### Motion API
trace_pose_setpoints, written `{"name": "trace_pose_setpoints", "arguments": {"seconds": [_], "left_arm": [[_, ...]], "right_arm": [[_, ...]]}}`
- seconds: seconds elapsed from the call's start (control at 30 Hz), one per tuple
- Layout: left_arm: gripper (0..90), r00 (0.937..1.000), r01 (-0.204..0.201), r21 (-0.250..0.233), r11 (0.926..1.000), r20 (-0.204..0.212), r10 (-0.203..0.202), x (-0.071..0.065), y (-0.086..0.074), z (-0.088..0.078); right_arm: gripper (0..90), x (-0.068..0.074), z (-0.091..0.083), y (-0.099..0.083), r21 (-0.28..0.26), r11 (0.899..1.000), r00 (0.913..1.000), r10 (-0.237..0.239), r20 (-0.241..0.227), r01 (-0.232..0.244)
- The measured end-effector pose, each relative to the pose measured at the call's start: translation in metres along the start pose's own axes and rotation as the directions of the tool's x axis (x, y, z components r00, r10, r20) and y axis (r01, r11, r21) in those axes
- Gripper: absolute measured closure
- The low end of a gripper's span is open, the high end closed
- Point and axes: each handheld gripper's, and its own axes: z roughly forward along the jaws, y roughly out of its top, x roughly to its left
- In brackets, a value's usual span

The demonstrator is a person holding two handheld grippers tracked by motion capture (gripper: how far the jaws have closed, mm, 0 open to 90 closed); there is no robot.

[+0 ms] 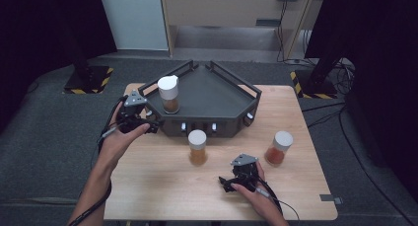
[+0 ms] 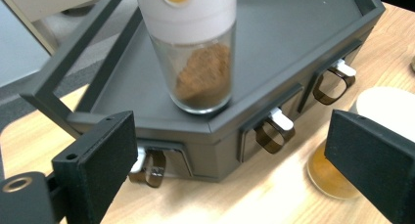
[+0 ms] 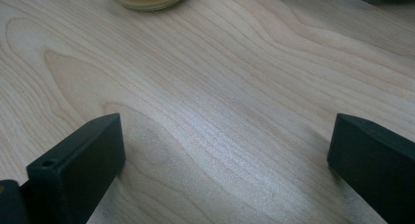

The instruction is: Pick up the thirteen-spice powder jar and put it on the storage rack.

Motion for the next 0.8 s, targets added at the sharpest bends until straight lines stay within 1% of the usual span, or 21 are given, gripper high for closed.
{"name": "trace_pose_setpoints", "arguments": {"seconds": [0.13, 0.23, 0.4, 0.43, 0.53, 0.63, 0.73, 0.8], "left_arm": [[4.1, 1.0000, 0.003, -0.004, 1.0000, -0.007, -0.003, -0.007, -0.010, -0.004], [4.0, 0.9995, 0.031, -0.010, 0.9995, -0.011, -0.031, -0.010, -0.019, -0.007], [4.1, 0.9986, 0.053, -0.008, 0.9985, -0.006, -0.053, -0.015, -0.035, -0.010], [4.1, 0.9986, 0.052, -0.003, 0.9986, -0.006, -0.052, -0.015, -0.037, -0.010], [4.0, 0.9978, 0.066, -0.006, 0.9978, 0.000, -0.066, -0.017, -0.047, -0.010], [4.0, 0.9955, 0.094, -0.008, 0.9956, 0.015, -0.093, -0.015, -0.058, -0.011], [4.0, 0.9941, 0.108, -0.006, 0.9942, 0.008, -0.108, -0.016, -0.067, -0.013], [4.1, 0.9948, 0.102, 0.004, 0.9948, 0.001, -0.102, -0.018, -0.071, -0.014]], "right_arm": [[0.8, 0.000, 0.000, 0.000, 0.001, 1.000, 1.0000, -0.002, 0.000, 0.002], [0.8, 0.000, 0.000, 0.000, 0.001, 1.000, 1.0000, -0.002, 0.000, 0.002], [0.8, 0.000, 0.000, 0.000, 0.001, 1.000, 1.0000, -0.001, 0.000, 0.001], [0.8, 0.000, 0.000, 0.000, 0.001, 1.000, 1.0000, -0.001, 0.000, 0.001], [0.8, 0.000, 0.000, 0.000, 0.002, 1.000, 1.0000, -0.001, 0.000, 0.001], [0.8, 0.000, 0.000, 0.000, 0.001, 1.000, 1.0000, 0.000, 0.001, 0.000], [0.9, 0.000, 0.000, 0.000, 0.002, 1.000, 1.0000, 0.000, 0.000, 0.000], [0.8, 0.000, 0.000, 0.000, 0.002, 1.000, 1.0000, 0.000, 0.000, 0.000]]}}
